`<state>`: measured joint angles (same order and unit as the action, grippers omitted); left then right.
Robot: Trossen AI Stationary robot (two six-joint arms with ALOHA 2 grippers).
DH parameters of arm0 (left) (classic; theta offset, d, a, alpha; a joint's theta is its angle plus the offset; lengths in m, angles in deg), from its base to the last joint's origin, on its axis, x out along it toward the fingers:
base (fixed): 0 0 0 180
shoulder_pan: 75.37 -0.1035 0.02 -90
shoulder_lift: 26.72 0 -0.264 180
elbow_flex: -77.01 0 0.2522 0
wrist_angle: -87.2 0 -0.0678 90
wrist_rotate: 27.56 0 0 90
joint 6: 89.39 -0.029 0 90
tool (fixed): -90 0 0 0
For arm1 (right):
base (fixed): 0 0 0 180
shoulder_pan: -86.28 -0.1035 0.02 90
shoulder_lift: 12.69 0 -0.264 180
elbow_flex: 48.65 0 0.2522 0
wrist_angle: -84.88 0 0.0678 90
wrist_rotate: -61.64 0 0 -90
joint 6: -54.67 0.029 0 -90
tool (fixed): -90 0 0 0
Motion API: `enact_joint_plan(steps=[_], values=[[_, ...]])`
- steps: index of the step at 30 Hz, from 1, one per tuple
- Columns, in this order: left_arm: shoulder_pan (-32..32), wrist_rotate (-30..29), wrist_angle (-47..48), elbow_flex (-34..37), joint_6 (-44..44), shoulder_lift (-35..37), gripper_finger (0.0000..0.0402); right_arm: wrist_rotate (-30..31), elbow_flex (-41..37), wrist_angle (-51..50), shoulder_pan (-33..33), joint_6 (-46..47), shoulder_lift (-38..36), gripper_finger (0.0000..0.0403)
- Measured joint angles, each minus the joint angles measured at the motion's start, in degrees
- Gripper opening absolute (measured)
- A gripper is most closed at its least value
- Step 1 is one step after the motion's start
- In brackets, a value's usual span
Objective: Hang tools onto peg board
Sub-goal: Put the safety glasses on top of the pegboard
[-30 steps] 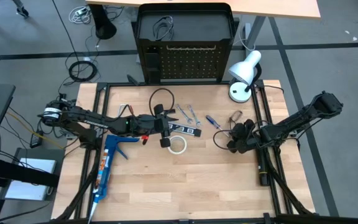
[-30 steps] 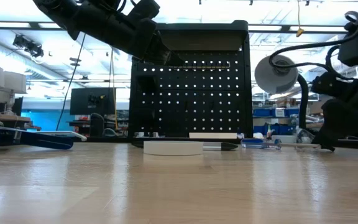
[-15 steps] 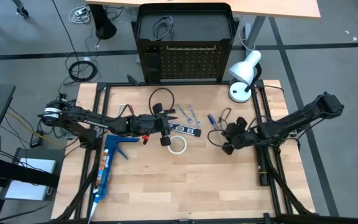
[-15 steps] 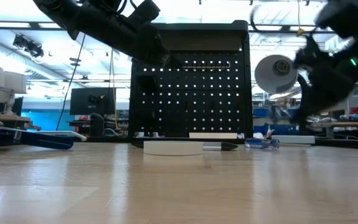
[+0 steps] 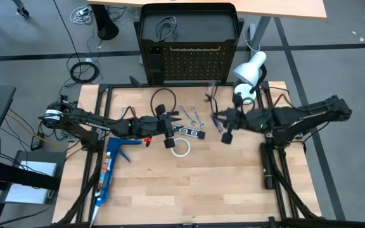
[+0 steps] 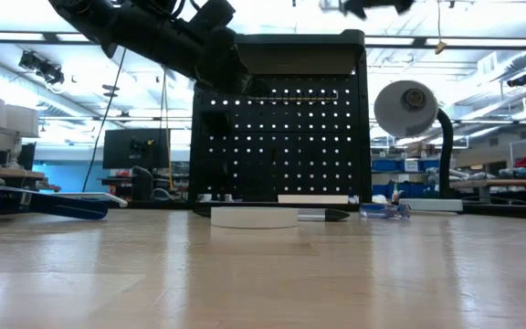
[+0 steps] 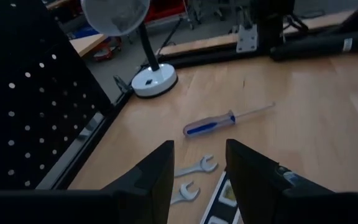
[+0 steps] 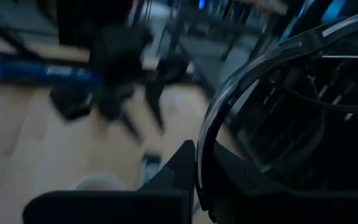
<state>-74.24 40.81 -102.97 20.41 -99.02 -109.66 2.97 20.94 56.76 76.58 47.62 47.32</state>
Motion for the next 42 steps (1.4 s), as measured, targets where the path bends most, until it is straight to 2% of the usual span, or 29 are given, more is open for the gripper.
enact_joint_plan(steps=[7,13,19,32,37,42], values=[[0.00,0.02,-5.64,-0.01,-3.98,-0.04,0.0152,-7.50,7.30,1.04,10.47,-9.36,-0.01,0.0038],[-0.02,2.90,-8.54,-0.01,-9.41,-0.04,0.0152,-14.41,13.02,1.90,20.71,-10.66,0.85,0.0037],[-0.01,4.76,-7.59,-0.01,-9.38,-0.04,0.0152,-14.52,22.78,-3.69,27.26,-10.71,7.58,0.0037],[-0.02,4.29,-3.42,-0.01,-6.55,-0.04,0.0152,-14.71,53.26,-22.54,36.08,-15.99,25.00,0.0036],[-0.02,4.52,-3.06,-0.01,-4.94,-0.02,0.0152,-19.08,57.40,-27.09,39.58,-24.26,28.14,0.0040],[0.00,4.55,-2.86,-0.01,-4.89,-0.02,0.0152,-19.81,57.75,-26.18,44.41,-25.22,28.49,0.0040]])
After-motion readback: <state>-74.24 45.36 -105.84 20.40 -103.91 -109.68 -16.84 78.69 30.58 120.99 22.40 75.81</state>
